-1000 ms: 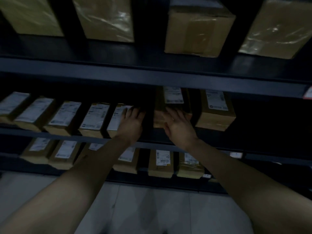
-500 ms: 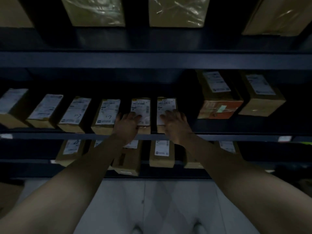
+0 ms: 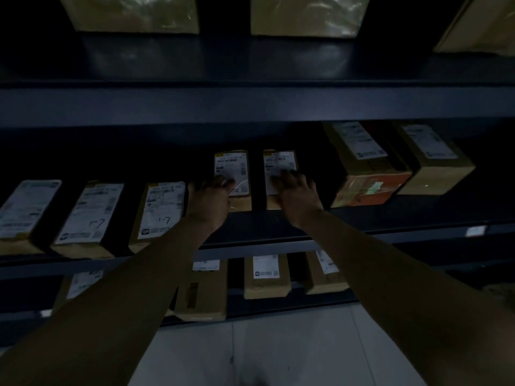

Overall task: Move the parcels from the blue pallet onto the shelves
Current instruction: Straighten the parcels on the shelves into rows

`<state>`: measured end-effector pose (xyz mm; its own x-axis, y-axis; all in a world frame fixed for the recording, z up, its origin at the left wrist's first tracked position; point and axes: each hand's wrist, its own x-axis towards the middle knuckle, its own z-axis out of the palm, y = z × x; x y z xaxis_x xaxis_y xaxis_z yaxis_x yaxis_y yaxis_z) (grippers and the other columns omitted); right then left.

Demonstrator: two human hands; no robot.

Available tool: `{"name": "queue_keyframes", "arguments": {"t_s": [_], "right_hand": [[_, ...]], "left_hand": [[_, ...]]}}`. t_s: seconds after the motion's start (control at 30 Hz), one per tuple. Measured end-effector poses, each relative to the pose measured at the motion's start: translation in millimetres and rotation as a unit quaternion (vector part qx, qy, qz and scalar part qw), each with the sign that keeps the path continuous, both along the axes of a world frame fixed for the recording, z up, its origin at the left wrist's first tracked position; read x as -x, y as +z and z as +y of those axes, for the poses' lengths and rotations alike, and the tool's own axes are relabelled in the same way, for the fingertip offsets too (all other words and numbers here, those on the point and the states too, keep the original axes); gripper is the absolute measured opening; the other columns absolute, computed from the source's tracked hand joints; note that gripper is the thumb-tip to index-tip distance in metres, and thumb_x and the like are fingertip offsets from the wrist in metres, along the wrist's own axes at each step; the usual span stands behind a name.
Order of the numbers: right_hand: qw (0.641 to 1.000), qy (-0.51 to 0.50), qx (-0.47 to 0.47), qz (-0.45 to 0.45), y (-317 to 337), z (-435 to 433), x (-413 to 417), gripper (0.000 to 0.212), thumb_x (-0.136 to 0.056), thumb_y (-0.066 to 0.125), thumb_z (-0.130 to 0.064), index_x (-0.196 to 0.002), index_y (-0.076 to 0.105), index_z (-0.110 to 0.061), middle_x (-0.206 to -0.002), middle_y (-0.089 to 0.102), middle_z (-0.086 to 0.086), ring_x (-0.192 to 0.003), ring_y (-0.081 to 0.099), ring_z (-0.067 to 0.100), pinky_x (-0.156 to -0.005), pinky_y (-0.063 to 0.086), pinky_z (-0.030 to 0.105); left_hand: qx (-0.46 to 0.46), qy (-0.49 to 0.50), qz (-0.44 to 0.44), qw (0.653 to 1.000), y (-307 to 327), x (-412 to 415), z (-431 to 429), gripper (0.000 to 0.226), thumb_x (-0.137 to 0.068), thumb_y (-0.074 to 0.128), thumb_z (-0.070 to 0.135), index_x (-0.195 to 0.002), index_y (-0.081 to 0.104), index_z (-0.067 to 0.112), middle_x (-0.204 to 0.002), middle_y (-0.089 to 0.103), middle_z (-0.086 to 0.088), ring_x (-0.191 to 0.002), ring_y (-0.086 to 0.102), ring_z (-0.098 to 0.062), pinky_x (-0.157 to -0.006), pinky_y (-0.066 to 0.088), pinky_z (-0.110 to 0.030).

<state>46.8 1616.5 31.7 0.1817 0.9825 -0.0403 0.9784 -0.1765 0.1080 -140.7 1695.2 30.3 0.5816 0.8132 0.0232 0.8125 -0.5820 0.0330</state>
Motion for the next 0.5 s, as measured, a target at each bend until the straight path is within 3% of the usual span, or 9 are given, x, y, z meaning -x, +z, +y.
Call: {"name": "queue_keyframes", "arguments": {"t_s": [0.27, 0.5], "right_hand": [[1.000, 0.006, -0.002, -0.012, -5.7, 28.1, -17.4, 0.078, -0.089, 0.059, -0.016, -0.152, 0.013, -0.018, -0.157, 0.013, 0.014, -0.140, 0.016, 0.039, -0.112, 0.023, 0.052], [1.000, 0.006, -0.017, -0.013, -1.7, 31.2, -17.5, 0.075, -0.093, 0.051, -0.018, -0.153, 0.005, -0.017, -0.157, 0.011, 0.015, -0.139, 0.016, 0.040, -0.113, 0.019, 0.054]], "left_hand": [[-0.018, 0.020, 0.009, 1.000, 1.0, -19.8, 22.3, 0.055, -0.093, 0.049, 0.015, -0.144, 0.033, 0.026, -0.150, 0.033, -0.003, -0.132, 0.036, -0.032, -0.103, 0.026, -0.049], [0.000, 0.057, 0.002, 0.998, 3.3, -24.4, 30.7, 0.058, -0.095, 0.046, 0.016, -0.147, 0.025, 0.030, -0.152, 0.029, -0.006, -0.133, 0.032, -0.034, -0.105, 0.024, -0.052]]}}
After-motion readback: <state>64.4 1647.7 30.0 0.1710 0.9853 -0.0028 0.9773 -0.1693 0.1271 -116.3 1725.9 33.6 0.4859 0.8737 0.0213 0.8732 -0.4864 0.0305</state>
